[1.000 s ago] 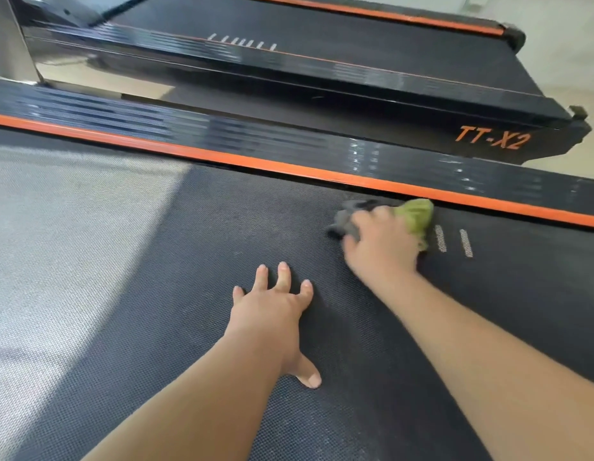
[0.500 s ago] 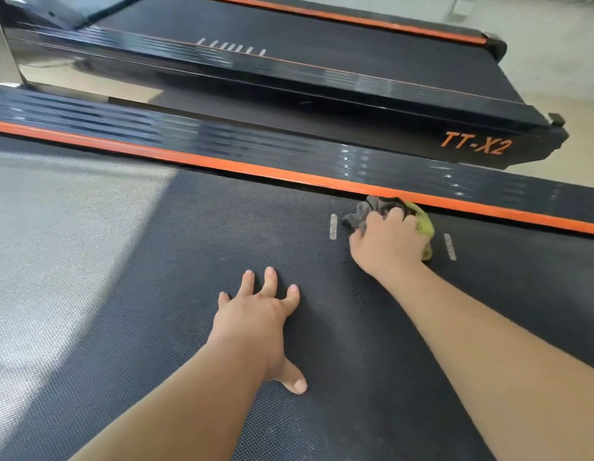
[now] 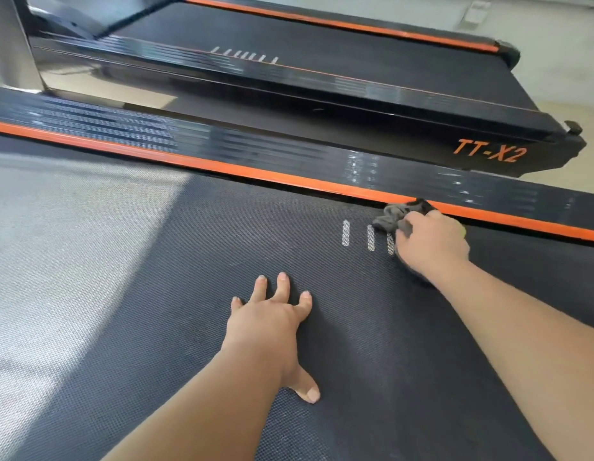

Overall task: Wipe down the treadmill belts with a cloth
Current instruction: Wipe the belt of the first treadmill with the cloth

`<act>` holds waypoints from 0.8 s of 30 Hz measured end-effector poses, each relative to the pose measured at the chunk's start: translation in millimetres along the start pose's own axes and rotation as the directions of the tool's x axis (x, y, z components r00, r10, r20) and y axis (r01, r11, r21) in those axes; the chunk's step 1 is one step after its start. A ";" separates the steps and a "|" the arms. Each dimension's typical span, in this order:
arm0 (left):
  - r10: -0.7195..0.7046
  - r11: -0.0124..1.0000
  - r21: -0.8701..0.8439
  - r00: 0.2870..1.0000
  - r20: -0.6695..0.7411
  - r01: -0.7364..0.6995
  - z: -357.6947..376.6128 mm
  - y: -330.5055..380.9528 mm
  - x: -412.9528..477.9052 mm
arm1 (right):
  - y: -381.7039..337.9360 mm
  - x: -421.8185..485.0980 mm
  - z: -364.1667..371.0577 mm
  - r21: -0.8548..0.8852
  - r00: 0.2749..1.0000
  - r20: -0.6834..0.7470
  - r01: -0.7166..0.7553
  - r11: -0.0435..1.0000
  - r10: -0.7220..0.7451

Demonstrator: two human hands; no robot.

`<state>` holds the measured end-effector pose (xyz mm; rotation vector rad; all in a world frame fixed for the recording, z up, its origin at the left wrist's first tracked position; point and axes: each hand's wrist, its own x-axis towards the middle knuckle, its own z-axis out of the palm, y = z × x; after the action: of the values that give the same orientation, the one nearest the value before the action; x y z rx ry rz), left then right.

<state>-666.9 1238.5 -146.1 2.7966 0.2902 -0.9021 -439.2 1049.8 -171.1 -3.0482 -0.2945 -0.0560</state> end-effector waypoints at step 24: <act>0.004 1.000 0.019 1.000 -0.004 -0.004 -1.3 -0.2 -2.0 | -51.2 -116.6 16.0 0.061 0.780 -0.153 0.621 0.782 -0.607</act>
<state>-667.9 1238.8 -143.9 2.8158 0.2775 -0.9025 -562.9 1079.1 -188.3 -2.6810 -1.2278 -0.2589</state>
